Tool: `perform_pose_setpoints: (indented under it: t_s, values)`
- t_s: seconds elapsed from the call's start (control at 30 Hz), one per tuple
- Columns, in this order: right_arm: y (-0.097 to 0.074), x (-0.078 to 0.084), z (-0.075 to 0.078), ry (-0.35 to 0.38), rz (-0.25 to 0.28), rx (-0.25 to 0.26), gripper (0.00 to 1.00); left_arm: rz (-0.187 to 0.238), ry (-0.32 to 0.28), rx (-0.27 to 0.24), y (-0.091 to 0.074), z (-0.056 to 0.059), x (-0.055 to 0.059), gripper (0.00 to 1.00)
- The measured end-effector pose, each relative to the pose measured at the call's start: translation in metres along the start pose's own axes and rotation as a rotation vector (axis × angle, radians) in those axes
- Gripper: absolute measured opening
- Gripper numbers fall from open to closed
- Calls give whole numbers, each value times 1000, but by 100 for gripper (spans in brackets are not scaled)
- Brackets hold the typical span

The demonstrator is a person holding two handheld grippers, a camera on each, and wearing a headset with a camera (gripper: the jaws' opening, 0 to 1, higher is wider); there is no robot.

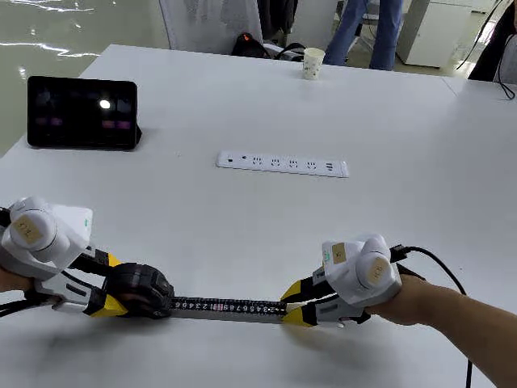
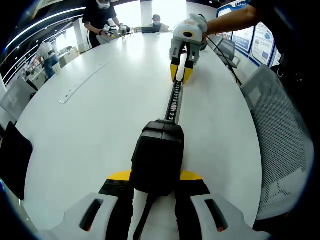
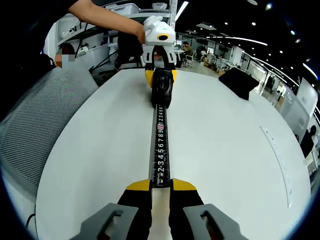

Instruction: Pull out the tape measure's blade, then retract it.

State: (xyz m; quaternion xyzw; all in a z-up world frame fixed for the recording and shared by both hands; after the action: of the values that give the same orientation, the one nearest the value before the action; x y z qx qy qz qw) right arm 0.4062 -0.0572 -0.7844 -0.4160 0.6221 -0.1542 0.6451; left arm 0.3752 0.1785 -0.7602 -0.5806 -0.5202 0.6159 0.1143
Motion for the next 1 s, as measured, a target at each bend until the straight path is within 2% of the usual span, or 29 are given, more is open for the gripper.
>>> perform_pose_setpoints:
  t_s: [1.0]
  values:
    - [-29,34,-9,42,-53,30,9,-6,0,4,0,1,0,26]
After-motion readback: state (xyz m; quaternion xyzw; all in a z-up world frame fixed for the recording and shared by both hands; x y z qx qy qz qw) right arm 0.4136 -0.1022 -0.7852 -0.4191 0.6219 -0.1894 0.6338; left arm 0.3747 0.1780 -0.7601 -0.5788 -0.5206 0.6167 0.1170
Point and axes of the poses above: the centre of the closed fingertips' face, and the gripper's own axes: y roughly forward along the fingers, z roughly to its right, x roughly out of its underside, the point moved 2 cm from there along -y, roughly backward along the fingers, and after that the axes turned 14 degrees about -x, right-handed, at the moved point
